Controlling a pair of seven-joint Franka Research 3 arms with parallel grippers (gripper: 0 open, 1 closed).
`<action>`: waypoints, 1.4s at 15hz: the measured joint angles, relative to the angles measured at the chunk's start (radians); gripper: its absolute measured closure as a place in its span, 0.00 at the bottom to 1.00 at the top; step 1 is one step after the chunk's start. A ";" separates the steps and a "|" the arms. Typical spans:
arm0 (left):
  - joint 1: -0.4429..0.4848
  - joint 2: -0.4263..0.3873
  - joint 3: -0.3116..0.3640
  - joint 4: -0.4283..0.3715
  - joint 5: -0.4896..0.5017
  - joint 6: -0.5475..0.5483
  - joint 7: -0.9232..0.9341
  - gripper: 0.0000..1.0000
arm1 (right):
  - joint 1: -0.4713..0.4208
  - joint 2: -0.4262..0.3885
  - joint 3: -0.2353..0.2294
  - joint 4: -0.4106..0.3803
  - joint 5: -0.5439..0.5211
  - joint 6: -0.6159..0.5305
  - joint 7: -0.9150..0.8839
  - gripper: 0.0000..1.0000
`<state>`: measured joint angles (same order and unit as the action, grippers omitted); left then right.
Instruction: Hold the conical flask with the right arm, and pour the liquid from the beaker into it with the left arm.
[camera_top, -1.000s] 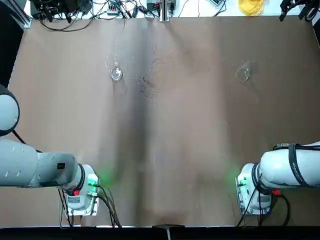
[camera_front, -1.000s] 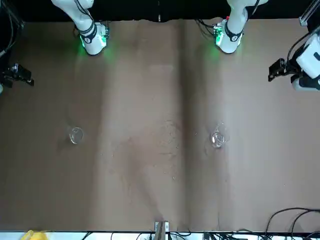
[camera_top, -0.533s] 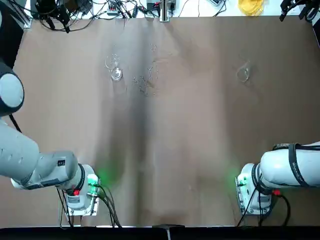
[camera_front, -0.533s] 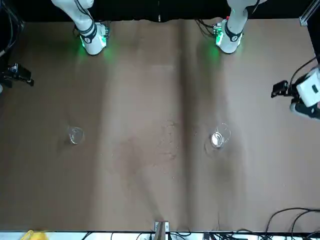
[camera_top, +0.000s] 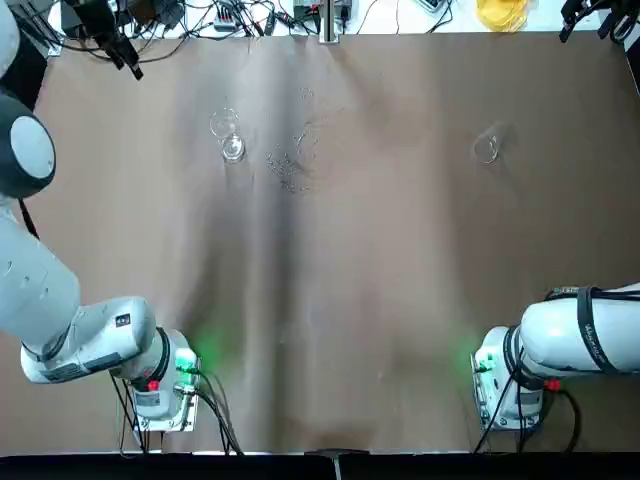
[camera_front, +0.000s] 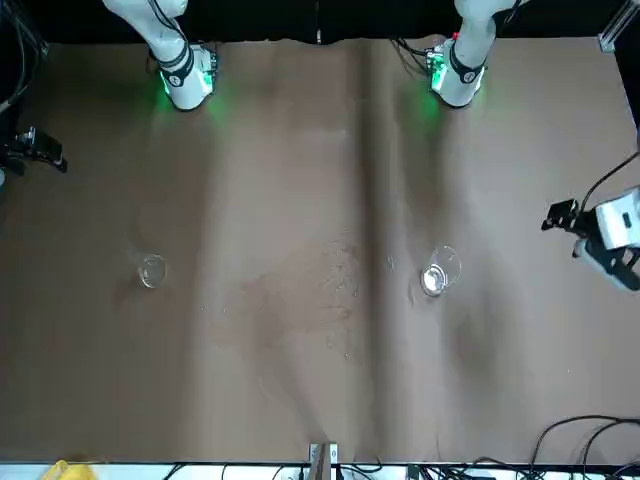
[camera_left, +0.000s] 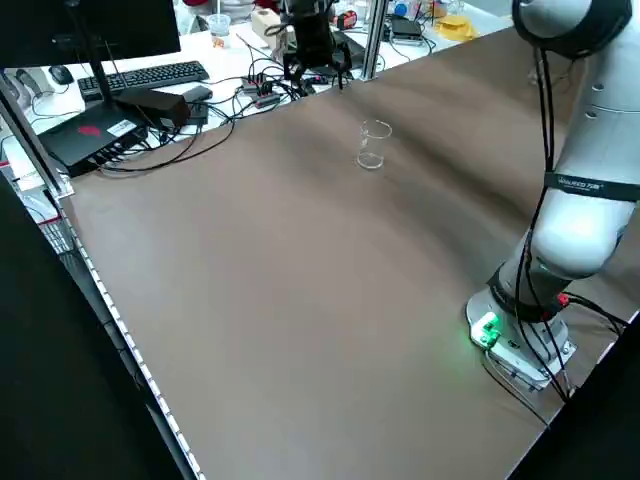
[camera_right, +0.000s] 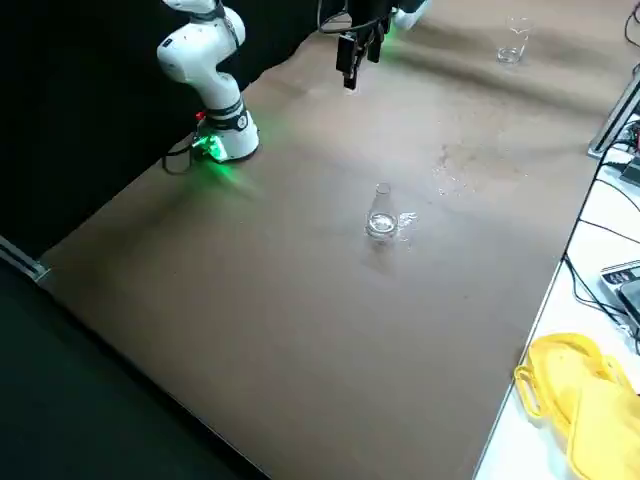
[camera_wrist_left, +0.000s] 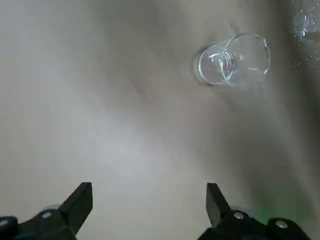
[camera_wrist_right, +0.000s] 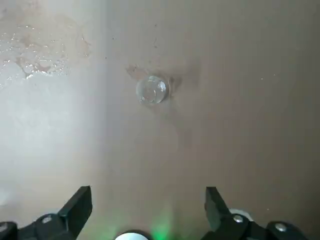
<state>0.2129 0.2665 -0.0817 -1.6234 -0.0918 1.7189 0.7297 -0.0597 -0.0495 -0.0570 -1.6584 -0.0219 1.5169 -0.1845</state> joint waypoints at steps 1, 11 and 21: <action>0.001 0.025 0.000 0.003 -0.005 0.025 0.039 0.00 | 0.000 0.000 0.000 0.000 0.000 0.000 0.000 0.00; 0.088 0.202 -0.001 0.026 -0.344 0.145 0.592 0.00 | 0.000 0.000 0.000 0.000 0.000 0.000 0.000 0.00; 0.119 0.490 -0.001 0.022 -0.980 0.137 1.491 0.00 | 0.000 0.000 0.000 0.001 0.000 0.000 0.000 0.00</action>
<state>0.3323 0.7565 -0.0830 -1.6011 -1.0713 1.8558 2.2210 -0.0601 -0.0496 -0.0572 -1.6578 -0.0215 1.5170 -0.1845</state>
